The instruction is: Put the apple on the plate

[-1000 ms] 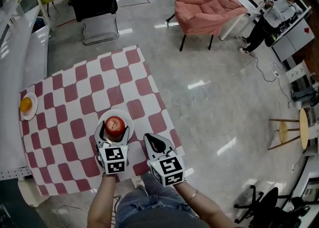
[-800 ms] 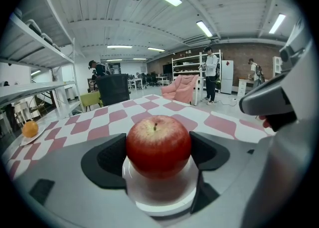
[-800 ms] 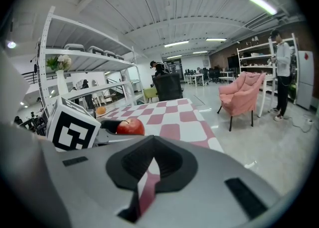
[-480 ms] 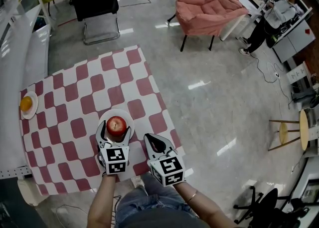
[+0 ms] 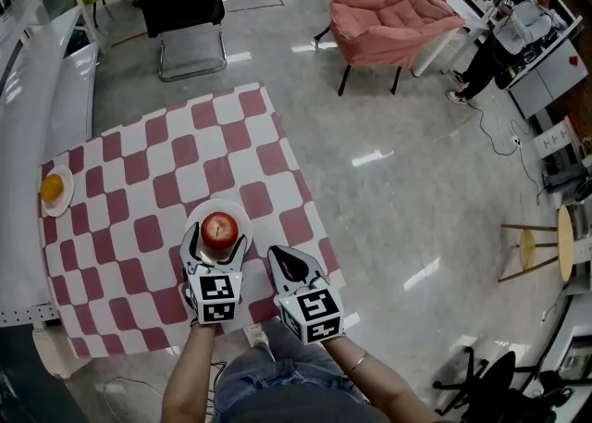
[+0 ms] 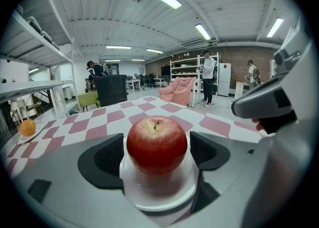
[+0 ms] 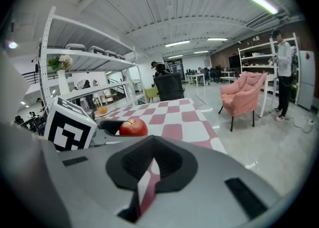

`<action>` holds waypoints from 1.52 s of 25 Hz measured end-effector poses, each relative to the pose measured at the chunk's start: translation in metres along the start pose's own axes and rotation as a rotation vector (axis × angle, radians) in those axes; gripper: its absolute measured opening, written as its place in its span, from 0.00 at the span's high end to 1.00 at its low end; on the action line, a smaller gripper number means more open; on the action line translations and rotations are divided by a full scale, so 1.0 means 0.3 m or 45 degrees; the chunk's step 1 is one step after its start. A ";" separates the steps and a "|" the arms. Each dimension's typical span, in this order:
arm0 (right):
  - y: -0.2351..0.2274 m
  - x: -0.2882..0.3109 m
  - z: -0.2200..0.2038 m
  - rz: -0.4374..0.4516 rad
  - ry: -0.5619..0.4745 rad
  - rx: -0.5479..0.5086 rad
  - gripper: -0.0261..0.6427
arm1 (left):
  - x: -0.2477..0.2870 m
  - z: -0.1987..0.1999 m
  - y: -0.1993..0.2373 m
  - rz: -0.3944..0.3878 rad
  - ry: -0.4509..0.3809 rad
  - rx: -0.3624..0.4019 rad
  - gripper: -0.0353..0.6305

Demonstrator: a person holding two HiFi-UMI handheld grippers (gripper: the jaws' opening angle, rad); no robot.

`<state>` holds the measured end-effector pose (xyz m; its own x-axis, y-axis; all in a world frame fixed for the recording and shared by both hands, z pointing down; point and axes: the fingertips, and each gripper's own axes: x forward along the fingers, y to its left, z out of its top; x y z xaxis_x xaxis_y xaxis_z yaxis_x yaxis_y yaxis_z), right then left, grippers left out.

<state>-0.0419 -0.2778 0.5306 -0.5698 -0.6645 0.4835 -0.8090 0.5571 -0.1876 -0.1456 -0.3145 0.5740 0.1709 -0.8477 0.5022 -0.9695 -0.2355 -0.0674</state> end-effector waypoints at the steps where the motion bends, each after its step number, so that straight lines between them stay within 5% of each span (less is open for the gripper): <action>1: 0.003 -0.001 0.000 0.001 -0.001 -0.001 0.94 | -0.004 0.002 -0.001 -0.001 -0.004 0.000 0.34; 38: 0.167 -0.197 -0.047 0.009 -0.082 -0.045 0.94 | -0.316 -0.006 -0.043 -0.002 -0.119 -0.071 0.35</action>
<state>-0.0468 -0.2036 0.5048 -0.5844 -0.6907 0.4259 -0.8000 0.5784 -0.1597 -0.1494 -0.2304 0.5288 0.1856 -0.8885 0.4197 -0.9771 -0.2122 -0.0171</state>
